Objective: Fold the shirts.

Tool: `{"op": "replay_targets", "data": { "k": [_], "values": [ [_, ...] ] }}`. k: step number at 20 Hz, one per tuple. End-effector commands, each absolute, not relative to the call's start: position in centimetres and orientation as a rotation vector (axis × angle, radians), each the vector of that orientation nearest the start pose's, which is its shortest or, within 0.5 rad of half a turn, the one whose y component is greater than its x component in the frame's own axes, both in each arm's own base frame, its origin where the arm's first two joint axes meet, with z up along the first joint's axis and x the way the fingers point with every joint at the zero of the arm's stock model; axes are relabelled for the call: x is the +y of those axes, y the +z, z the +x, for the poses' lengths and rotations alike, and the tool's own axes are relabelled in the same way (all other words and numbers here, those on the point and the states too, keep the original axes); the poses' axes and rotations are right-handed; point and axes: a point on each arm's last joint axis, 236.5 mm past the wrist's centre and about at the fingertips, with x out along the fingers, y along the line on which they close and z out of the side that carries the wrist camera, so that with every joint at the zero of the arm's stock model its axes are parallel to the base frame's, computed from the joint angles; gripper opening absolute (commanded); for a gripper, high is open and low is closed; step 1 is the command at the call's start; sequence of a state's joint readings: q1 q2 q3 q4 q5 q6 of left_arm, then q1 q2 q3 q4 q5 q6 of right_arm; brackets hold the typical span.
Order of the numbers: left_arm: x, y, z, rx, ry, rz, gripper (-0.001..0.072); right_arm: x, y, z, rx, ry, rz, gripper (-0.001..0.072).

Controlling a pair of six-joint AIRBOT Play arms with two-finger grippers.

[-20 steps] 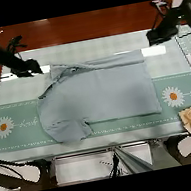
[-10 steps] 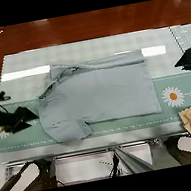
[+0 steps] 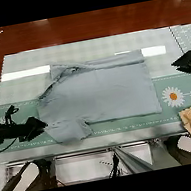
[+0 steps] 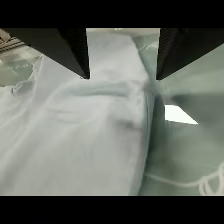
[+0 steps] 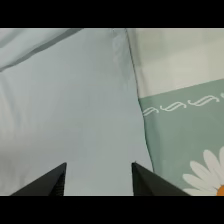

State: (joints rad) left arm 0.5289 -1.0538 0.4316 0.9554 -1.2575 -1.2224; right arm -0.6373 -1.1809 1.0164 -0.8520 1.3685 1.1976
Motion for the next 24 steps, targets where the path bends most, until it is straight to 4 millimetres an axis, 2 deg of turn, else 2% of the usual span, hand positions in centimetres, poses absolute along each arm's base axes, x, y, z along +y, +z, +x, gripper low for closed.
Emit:
{"op": "replay_targets", "data": {
  "k": [1, 4, 5, 6, 9, 10, 12, 13, 14, 18, 21, 23, 24],
  "values": [
    [-5.0, -11.1, 21.5, 1.506, -0.141, -0.867, 0.0481, -5.7, 4.5, 33.8, 1.104, 0.168, 0.744, 0.0492],
    [-6.8, -13.5, 21.0, 1.593, -0.167, -0.859, 0.0472, -5.6, 4.5, 33.6, 1.110, 0.173, 0.746, 0.0492],
    [-7.0, -13.9, 20.6, 1.619, -0.177, -0.860, 0.0244, -5.6, 4.4, 33.4, 1.120, 0.173, 0.742, 0.0492],
    [-7.1, -14.2, 20.4, 1.633, -0.175, -0.868, 0.0048, -5.8, 4.0, 32.8, 1.149, 0.166, 0.723, 0.0492],
    [-6.6, -13.7, 21.0, 1.602, -0.171, -0.868, 0.0026, -8.3, 0.4, 29.0, 1.323, 0.035, 0.623, 0.0492],
    [-6.4, -13.4, 21.3, 1.581, -0.180, -0.853, 0.0026, -8.0, -0.8, 27.7, 1.369, 0.025, 0.649, 0.0493],
    [-6.2, -12.6, 21.9, 1.548, -0.205, -0.819, 0.0025, -5.3, -2.3, 26.3, 1.411, 0.090, 0.751, 0.0505],
    [-6.1, -12.3, 22.2, 1.532, -0.212, -0.807, 0.0025, -4.0, -3.1, 25.6, 1.426, 0.126, 0.792, 0.0587],
    [-6.1, -12.0, 22.4, 1.525, -0.216, -0.803, 0.0025, -3.1, -4.1, 24.6, 1.454, 0.137, 0.814, 0.0590],
    [-6.1, -10.9, 23.1, 1.515, -0.246, -0.793, 0.0025, -1.2, -7.2, 20.4, 1.584, 0.162, 0.824, 0.0574],
    [-6.1, -10.2, 23.5, 1.511, -0.265, -0.788, 0.0025, -0.6, -8.5, 19.0, 1.619, 0.151, 0.834, 0.0567],
    [-6.1, -10.1, 23.8, 1.504, -0.266, -0.790, 0.0025, 0.6, -9.5, 18.6, 1.634, 0.173, 0.803, 0.0562],
    [-6.2, -9.9, 23.9, 1.498, -0.268, -0.800, 0.0025, 1.3, -10.1, 18.6, 1.640, 0.184, 0.765, 0.0536]
  ]
}}
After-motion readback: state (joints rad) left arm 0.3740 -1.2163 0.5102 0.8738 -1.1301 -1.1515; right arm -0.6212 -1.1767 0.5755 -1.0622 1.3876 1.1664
